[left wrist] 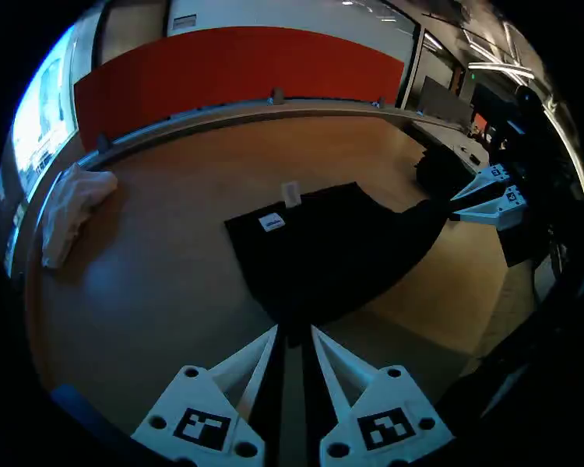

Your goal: Fold towel

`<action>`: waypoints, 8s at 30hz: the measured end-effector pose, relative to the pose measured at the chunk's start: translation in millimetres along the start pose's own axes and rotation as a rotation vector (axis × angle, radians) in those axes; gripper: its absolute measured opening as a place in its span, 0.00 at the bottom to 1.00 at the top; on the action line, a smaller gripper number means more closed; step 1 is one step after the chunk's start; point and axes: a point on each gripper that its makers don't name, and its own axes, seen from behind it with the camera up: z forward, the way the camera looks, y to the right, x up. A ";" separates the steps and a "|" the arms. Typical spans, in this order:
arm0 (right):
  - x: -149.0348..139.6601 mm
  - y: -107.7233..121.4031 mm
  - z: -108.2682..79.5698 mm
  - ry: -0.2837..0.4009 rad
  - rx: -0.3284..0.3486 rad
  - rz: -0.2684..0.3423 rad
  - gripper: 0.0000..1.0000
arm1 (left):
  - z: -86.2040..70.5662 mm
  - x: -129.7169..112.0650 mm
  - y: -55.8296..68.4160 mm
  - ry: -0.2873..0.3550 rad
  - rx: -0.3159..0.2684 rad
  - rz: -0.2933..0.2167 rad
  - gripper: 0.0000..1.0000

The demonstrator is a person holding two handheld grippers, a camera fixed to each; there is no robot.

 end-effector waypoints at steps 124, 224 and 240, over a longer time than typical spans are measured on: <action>-22.2 109.7 115.4 -0.140 -0.168 0.128 0.71 | 140.0 35.2 -69.5 -0.033 0.083 -0.057 0.62; -84.3 33.6 72.3 -0.210 -0.005 0.033 0.52 | 13.8 -74.1 -67.5 -0.035 0.237 -0.324 0.93; -87.7 33.7 71.5 -0.213 0.002 0.028 0.15 | 12.4 -77.2 -65.1 -0.037 0.234 -0.326 0.93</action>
